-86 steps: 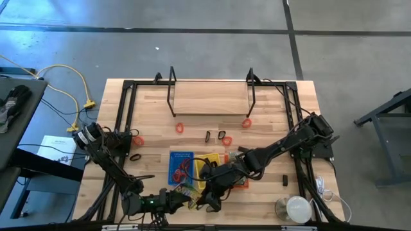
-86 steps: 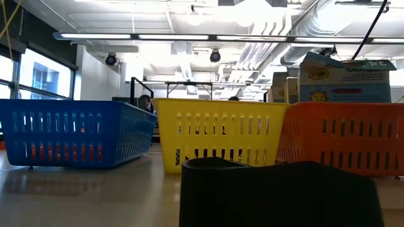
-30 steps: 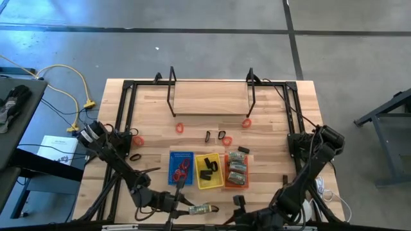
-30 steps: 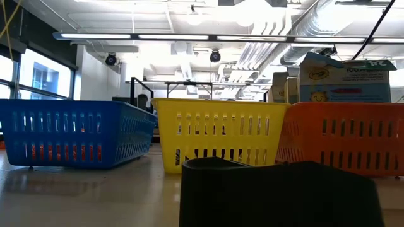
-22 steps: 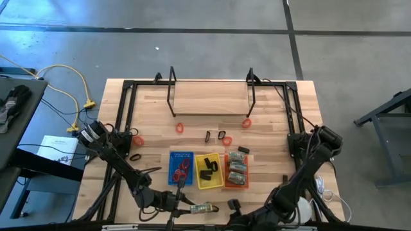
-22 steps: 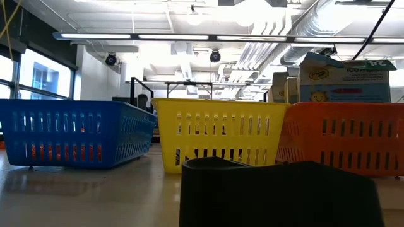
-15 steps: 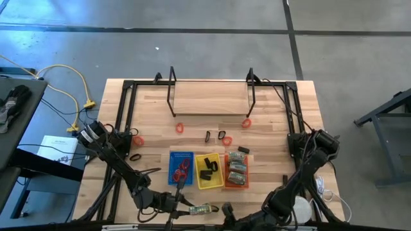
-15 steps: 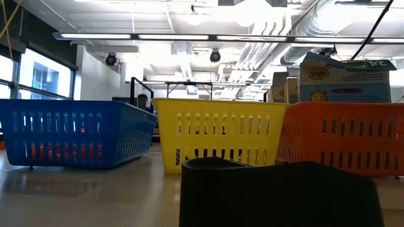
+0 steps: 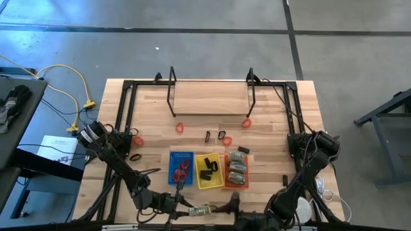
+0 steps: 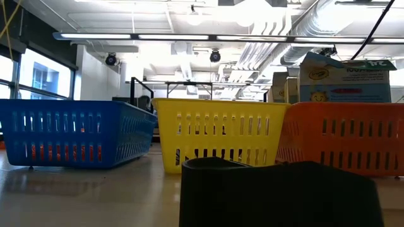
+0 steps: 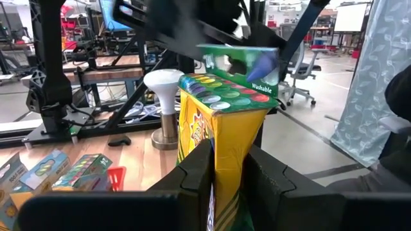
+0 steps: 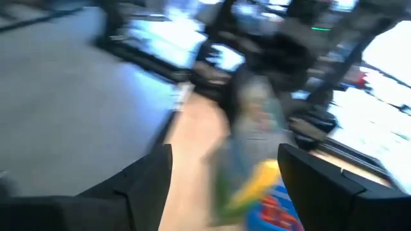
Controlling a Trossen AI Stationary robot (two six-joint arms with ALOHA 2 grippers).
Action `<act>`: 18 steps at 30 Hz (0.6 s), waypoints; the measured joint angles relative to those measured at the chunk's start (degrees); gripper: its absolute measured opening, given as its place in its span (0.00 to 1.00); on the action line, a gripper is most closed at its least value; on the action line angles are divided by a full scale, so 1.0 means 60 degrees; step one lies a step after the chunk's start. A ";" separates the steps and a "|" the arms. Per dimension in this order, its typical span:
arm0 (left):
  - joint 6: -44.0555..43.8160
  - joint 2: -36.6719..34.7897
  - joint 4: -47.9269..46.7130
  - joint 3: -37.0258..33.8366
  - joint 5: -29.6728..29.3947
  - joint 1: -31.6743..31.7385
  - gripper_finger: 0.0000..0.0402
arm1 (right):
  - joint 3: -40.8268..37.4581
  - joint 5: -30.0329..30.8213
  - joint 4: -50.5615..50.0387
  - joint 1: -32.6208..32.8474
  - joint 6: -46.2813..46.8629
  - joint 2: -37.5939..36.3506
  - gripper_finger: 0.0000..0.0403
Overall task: Pick & Place Office Desk Supplies
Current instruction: Put the crayon box into the orange basket
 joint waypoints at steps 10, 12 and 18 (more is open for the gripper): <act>-0.0284 -0.0004 -0.0014 0.0000 0.0015 -0.0004 0.17 | 0.0000 -0.0920 -0.0009 -0.0560 0.2133 0.0000 0.70; -0.0284 -0.0006 0.0004 0.0000 0.0008 -0.0008 0.17 | 0.0001 -0.0957 -0.0122 -0.0683 0.2142 0.0000 0.70; -0.0284 -0.0011 0.0004 0.0000 0.0075 0.0003 0.17 | 0.0000 -0.0943 -0.0232 -0.1011 0.2249 0.0002 0.70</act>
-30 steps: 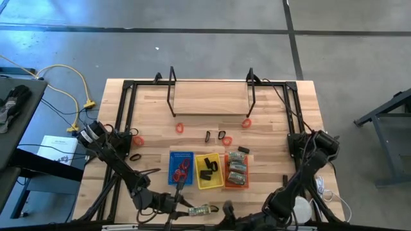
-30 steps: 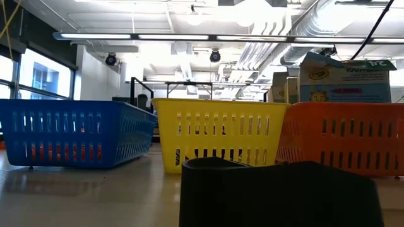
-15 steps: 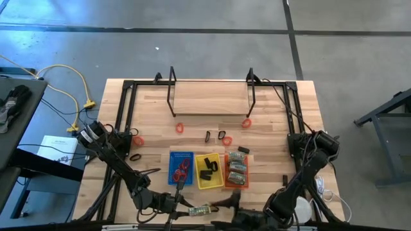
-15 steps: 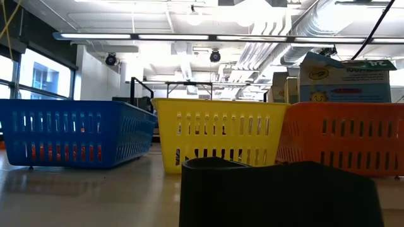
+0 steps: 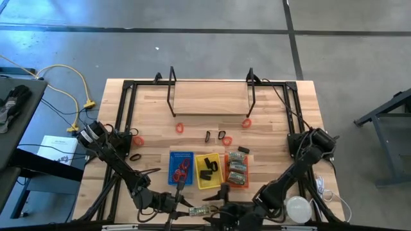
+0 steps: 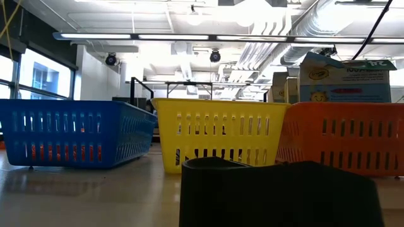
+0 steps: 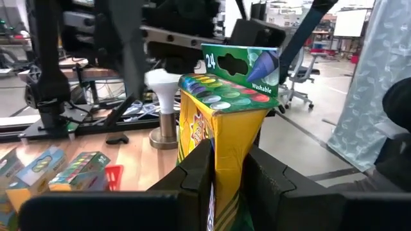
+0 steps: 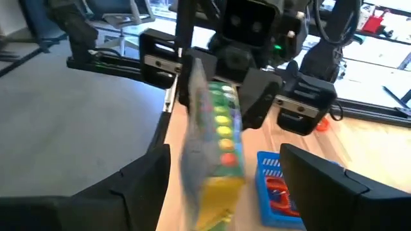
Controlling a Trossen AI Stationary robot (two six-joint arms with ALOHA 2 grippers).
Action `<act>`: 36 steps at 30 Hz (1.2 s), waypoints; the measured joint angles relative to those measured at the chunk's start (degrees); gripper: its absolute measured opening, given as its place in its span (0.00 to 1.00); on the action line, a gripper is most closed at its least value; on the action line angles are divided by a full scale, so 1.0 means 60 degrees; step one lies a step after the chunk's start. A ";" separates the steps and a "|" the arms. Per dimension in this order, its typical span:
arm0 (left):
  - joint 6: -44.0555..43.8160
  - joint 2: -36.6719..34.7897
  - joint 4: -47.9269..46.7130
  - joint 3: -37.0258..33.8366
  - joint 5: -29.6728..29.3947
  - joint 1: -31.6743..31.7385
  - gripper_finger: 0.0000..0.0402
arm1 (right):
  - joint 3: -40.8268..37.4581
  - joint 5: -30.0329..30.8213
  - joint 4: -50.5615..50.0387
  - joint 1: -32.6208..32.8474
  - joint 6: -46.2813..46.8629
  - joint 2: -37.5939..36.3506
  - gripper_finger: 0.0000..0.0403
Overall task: Pick & Place Office Desk Supplies
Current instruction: Put the crayon box into the orange basket
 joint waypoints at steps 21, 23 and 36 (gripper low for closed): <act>0.0539 0.0000 -0.0004 0.0000 0.0362 0.0000 0.17 | 0.0000 -0.2020 -0.0191 -0.0404 0.0404 0.0060 0.34; 0.0539 0.0000 -0.0011 0.0000 0.0343 0.0009 0.17 | 0.0000 -0.2055 -0.0195 -0.0404 0.0328 0.0060 0.26; 0.0789 0.0000 -0.0015 0.0000 0.0326 0.0080 0.18 | 0.0000 -0.2191 -0.0199 -0.0404 0.0197 0.0060 0.08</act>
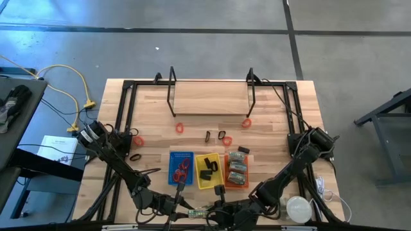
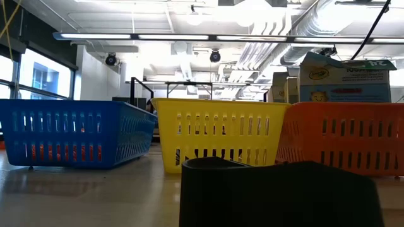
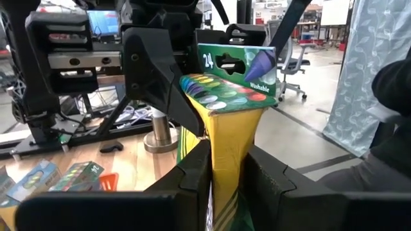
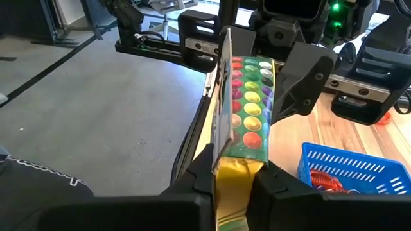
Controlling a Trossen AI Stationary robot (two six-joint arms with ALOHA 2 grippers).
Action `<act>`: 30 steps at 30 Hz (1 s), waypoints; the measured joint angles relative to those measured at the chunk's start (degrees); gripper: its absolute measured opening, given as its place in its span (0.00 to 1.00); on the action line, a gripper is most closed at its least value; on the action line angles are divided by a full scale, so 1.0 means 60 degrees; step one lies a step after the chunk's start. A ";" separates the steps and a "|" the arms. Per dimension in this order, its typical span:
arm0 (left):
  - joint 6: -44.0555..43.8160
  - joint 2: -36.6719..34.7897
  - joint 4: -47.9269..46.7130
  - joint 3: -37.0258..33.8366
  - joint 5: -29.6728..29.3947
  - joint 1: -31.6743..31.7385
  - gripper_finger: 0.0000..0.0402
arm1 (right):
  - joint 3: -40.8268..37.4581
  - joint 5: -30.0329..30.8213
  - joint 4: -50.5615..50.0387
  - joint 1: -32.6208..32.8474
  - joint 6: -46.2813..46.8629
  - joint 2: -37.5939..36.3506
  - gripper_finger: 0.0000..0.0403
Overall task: Pick & Place Office Desk Supplies
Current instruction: Put the crayon box into the orange basket
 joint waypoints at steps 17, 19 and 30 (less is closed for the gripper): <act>0.0140 0.0000 0.0025 0.0000 -0.0080 -0.0004 0.47 | 0.0000 0.0649 -0.1604 0.0347 0.1445 0.0004 0.06; 0.0137 0.0000 0.0033 0.0000 -0.0066 -0.0008 0.48 | 0.0000 0.0803 -0.1941 0.0493 0.1664 0.0004 0.06; -0.0350 0.0000 0.0022 0.0000 -0.0036 -0.0015 0.49 | 0.0003 0.3205 -0.5787 0.1905 0.4283 -0.0719 0.06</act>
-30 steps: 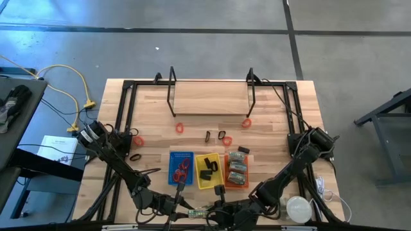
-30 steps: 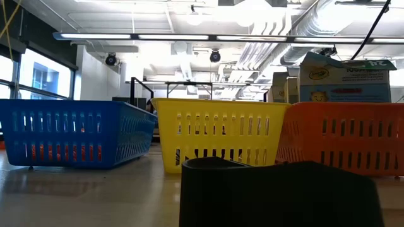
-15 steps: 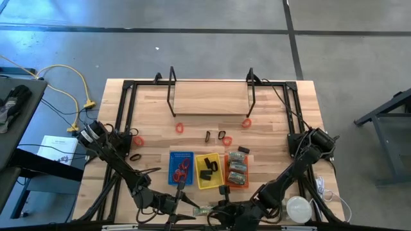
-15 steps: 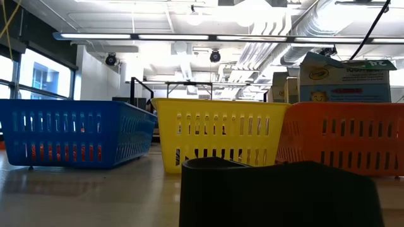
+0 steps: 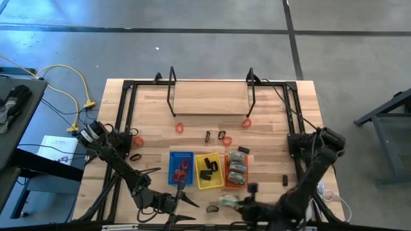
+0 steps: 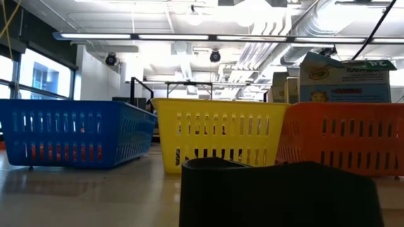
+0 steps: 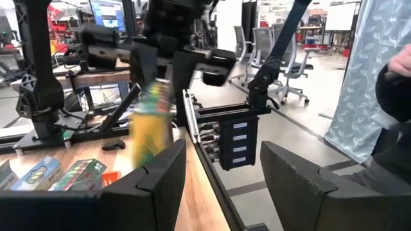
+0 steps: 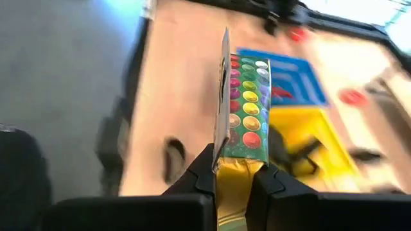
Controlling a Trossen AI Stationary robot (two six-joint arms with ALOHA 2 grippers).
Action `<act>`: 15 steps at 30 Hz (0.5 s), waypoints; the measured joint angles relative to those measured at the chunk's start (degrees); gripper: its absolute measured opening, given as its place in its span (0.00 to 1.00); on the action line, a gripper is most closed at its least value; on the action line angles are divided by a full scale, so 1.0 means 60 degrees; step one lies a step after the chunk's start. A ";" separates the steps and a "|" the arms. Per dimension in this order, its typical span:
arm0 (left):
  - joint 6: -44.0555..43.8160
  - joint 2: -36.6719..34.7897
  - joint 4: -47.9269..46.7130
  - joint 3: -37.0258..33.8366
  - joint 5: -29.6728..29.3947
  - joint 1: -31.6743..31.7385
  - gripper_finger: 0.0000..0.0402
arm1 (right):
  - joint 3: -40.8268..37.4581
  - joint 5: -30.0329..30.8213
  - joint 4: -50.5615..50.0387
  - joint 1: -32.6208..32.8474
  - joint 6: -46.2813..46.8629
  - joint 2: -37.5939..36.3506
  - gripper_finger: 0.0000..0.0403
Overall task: Pick & Place Office Desk Supplies
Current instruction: Put the crayon box into the orange basket
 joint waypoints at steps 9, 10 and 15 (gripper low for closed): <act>0.0024 0.0000 -0.0004 0.0000 0.0004 -0.0004 0.49 | -0.0002 0.1644 -0.4100 0.1312 0.4116 -0.0437 0.06; 0.0024 0.0000 -0.0004 0.0000 0.0007 -0.0004 0.49 | -0.0003 0.1809 -0.4406 0.1430 0.4535 -0.0436 0.06; 0.0027 0.0000 -0.0007 0.0000 0.0007 0.0042 0.49 | -0.0382 0.2256 -0.3923 0.1677 0.4915 -0.0429 0.06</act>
